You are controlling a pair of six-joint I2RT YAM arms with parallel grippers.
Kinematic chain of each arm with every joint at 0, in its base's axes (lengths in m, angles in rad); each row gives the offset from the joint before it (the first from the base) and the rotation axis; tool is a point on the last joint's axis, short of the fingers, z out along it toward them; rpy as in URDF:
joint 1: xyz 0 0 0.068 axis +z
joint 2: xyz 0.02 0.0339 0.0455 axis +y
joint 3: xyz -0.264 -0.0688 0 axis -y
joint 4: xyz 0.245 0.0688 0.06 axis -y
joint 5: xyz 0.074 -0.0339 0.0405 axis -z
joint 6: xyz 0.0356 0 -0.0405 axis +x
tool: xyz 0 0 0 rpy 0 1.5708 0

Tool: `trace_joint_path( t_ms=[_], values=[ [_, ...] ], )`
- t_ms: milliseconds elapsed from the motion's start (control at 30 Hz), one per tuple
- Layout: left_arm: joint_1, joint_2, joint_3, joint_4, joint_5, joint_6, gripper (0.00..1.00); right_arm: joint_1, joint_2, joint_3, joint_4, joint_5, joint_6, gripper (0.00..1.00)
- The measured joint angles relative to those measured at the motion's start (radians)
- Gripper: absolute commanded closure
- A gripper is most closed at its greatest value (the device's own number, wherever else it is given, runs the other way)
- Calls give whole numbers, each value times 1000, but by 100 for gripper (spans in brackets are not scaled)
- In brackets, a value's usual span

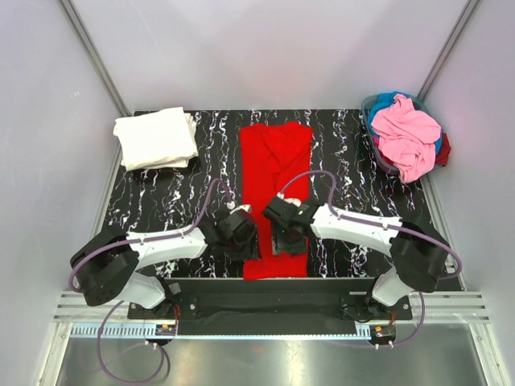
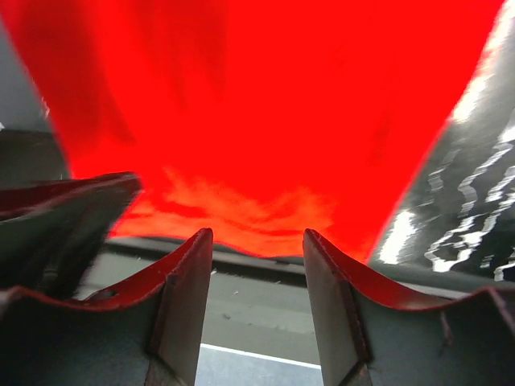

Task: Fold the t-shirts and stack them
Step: Fold the tshirt

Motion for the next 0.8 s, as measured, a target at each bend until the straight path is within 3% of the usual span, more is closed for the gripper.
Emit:
trace_joint_path(
  t_ms=[167,467,600,800],
  values=[
    [-85,-45,-27,-16,-38,-60,47,129,78,71,5,11,48,45],
    [-119,-434,-212,-125,-154,-173,42,187,261,195,8,43,76,48],
    [-119,-434,-223,-122,-167,-183,42,187,288,196,-4,61,85,53],
    [-119,-360,-223,-115,-167,-183,42,187,311,198,-16,67,95,74]
  ],
)
